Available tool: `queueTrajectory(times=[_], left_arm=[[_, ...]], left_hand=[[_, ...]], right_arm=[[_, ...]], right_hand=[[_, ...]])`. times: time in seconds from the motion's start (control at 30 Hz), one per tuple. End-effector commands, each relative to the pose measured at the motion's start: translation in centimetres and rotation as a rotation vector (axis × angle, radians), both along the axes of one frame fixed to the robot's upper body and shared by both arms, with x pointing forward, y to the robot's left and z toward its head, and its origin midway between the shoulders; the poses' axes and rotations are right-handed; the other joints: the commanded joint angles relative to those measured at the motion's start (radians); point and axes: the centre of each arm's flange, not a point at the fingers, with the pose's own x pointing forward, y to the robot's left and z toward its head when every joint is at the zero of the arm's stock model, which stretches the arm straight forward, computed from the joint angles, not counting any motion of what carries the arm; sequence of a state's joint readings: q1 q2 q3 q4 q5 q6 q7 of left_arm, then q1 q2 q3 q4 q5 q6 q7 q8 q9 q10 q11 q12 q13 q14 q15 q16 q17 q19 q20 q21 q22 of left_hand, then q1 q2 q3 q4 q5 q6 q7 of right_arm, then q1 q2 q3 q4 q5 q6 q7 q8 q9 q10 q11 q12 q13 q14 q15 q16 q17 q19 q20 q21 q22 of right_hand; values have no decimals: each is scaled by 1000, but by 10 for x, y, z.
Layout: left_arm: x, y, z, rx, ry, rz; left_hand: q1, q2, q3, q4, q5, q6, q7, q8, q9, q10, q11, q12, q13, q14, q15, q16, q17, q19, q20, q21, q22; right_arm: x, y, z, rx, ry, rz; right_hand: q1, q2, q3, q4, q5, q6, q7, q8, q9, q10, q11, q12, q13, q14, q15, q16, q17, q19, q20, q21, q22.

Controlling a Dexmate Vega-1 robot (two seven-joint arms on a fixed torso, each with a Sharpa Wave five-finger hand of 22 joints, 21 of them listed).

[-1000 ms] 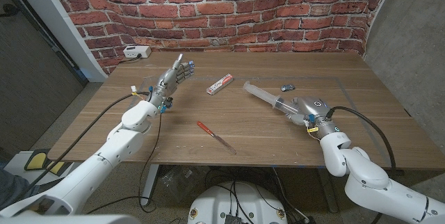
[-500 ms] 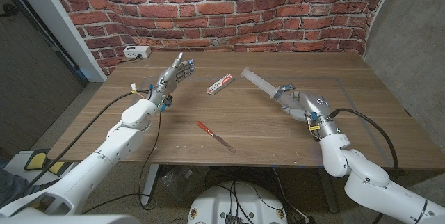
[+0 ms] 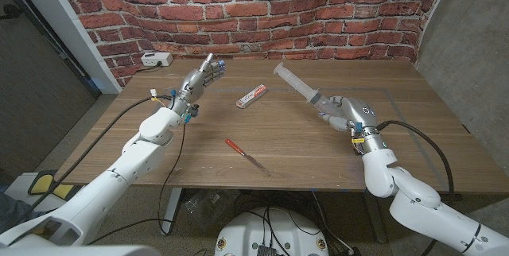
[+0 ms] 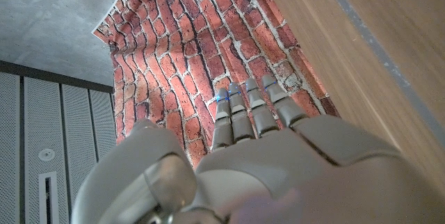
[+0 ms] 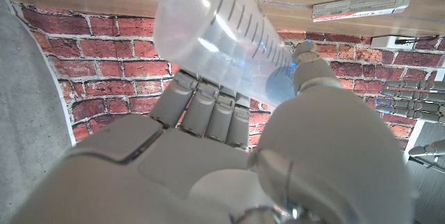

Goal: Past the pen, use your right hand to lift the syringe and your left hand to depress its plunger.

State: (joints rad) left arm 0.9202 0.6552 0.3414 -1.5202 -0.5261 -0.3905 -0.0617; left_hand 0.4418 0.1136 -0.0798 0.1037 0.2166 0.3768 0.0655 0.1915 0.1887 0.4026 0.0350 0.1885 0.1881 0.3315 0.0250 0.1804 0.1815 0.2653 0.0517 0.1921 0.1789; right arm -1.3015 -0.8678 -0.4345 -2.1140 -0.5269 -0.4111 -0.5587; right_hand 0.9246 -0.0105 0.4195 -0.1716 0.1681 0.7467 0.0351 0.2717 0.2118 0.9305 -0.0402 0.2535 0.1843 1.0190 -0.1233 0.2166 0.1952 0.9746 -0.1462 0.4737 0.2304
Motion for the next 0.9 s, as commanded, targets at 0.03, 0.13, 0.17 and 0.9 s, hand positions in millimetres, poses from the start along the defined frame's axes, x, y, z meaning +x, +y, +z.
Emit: queueTrajectory(times=[0.03, 0.13, 0.17, 0.9], left_arm=[[-16, -17, 21, 61, -101, -6], [-16, -21, 25, 74, -113, -11], [-16, -22, 26, 79, -117, -13], [-11, -60, 60, 180, -192, -80]], left_hand=[[4, -2, -6, 1, 2, -19, -6, -4, 1, -17, -1, -5, 4, -22, 3, -5, 3, -18, -1, -3, 3], [3, -3, -8, 1, 2, -30, -7, -6, 1, -27, 1, -6, 4, -37, 3, -7, 3, -31, 1, -5, 3], [3, -3, -9, 1, 2, -31, -6, -6, 1, -29, 2, -6, 4, -38, 4, -7, 3, -33, -1, -6, 3], [-2, -12, -23, 4, 6, -87, -14, -11, 1, -94, 2, -10, 4, -101, 0, -7, 3, -102, -3, -11, 3]], right_arm=[[2, 10, 7, 4, -32, 28], [3, 12, 7, -6, -32, 29], [3, 13, 7, -7, -32, 31], [-6, 27, 25, -34, -107, 79]], right_hand=[[137, 190, 67, 67, 7, 152, -149, -3, 6, 91, -75, -1, 3, 54, -102, 0, 0, 9, -70, 8, 1], [136, 189, 67, 67, 7, 152, -149, -4, 6, 89, -72, -3, 3, 53, -101, -1, 0, 7, -70, 9, 1], [136, 189, 67, 67, 7, 151, -149, -5, 7, 88, -69, -4, 3, 52, -102, -2, 0, 6, -70, 10, 1], [141, 189, 76, 70, 6, 152, -143, -16, 14, 98, -63, -17, 5, 58, -101, -6, 1, 3, -70, 27, -2]])
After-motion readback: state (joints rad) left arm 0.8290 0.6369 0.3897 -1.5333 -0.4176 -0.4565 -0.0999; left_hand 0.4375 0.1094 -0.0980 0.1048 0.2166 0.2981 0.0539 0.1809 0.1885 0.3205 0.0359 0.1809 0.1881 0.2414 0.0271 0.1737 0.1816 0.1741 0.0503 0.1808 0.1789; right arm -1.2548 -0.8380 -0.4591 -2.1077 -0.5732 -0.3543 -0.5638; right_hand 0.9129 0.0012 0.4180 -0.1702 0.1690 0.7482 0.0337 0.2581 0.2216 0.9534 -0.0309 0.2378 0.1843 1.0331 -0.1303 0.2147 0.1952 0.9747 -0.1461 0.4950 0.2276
